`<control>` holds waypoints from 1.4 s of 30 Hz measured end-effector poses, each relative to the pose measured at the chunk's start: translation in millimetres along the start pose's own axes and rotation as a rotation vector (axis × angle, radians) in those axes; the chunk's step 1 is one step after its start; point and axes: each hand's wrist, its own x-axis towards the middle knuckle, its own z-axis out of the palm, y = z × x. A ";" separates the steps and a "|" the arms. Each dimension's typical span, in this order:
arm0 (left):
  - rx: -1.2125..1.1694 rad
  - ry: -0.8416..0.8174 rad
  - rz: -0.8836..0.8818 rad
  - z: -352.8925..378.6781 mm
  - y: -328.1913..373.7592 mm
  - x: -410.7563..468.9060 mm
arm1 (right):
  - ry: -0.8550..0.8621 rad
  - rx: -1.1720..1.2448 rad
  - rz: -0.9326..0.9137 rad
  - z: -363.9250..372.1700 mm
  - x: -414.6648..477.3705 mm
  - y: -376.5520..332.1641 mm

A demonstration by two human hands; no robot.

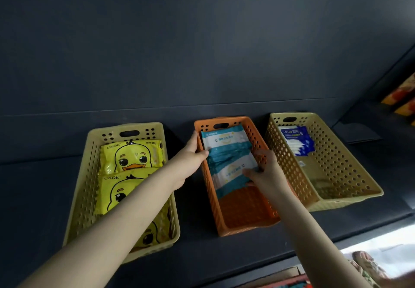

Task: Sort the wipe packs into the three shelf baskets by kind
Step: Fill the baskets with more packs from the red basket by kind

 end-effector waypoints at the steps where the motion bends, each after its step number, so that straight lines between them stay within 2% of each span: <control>1: -0.002 -0.004 0.006 -1.0 -0.6 -0.3 | 0.026 -0.047 0.002 -0.1 0.4 0.6; 4: 0.006 -0.006 0.030 -1.2 1.0 -2.4 | 0.016 0.011 -0.051 -3.0 4.0 -3.9; 7: 0.016 0.023 0.045 0.0 2.5 -2.3 | -0.096 -0.082 -0.108 -6.2 10.7 -10.3; 10: 0.011 0.030 0.054 -0.1 2.3 -0.9 | -0.235 -0.073 0.033 -1.9 16.1 -4.4; 12: 0.006 0.031 0.057 -1.2 1.2 0.1 | -0.222 0.038 0.136 1.7 18.8 0.0; 16: 0.010 0.038 0.062 -0.5 1.4 -0.6 | -0.251 0.086 0.077 0.7 14.8 -7.5; 21: -0.012 0.046 0.065 -0.3 2.3 -1.1 | -0.387 -0.418 -0.217 -4.3 27.8 -25.4; 28: 0.014 0.035 0.077 -0.3 0.9 -0.8 | -0.419 -0.799 -0.321 -10.3 26.2 -14.8; 34: -0.003 0.047 0.086 1.8 3.0 -4.0 | -0.409 -0.736 -0.374 -5.5 29.4 -5.1; 37: -0.001 0.046 0.077 0.6 0.6 -1.3 | -0.326 -0.823 -0.474 -5.1 32.3 -6.4; 42: 0.001 0.043 0.071 0.8 1.0 -1.4 | -0.318 -0.731 -0.376 -3.0 28.7 -0.2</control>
